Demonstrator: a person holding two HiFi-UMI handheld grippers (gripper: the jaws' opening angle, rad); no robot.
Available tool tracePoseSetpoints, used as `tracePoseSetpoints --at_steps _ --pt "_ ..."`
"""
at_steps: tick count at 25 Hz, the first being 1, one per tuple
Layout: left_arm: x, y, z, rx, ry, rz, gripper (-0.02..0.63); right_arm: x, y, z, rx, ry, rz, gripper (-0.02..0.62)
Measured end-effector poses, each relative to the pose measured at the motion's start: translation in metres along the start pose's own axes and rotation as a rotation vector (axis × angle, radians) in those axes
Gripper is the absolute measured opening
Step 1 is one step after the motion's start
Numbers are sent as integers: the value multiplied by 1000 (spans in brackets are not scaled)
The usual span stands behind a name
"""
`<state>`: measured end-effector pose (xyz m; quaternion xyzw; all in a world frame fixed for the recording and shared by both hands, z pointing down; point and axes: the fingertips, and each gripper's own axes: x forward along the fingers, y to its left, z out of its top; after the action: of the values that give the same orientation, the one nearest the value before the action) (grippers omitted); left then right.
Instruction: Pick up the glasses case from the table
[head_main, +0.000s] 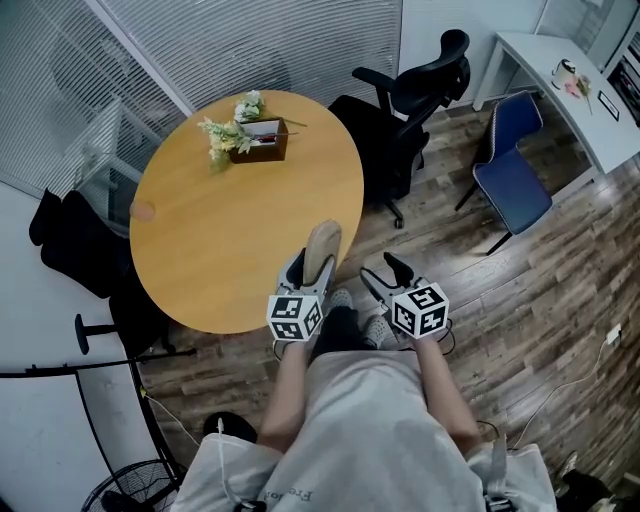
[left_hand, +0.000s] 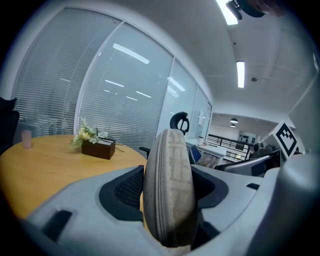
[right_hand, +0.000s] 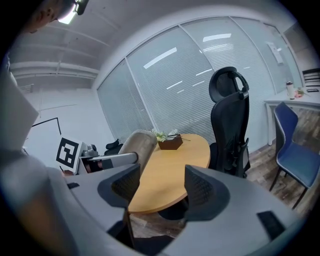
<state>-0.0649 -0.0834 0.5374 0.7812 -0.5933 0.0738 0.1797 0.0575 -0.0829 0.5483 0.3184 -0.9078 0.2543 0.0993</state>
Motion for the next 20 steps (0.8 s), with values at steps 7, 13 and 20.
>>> tracePoseSetpoints --at_steps 7,13,20 --pt "-1 -8 -4 -1 8 -4 258 -6 -2 -7 -13 22 3 246" --pt "-1 -10 -4 1 11 -4 258 -8 -3 -8 -13 29 8 154" --pt "2 -9 -1 15 16 -12 258 -7 -6 -3 0 5 1 15"
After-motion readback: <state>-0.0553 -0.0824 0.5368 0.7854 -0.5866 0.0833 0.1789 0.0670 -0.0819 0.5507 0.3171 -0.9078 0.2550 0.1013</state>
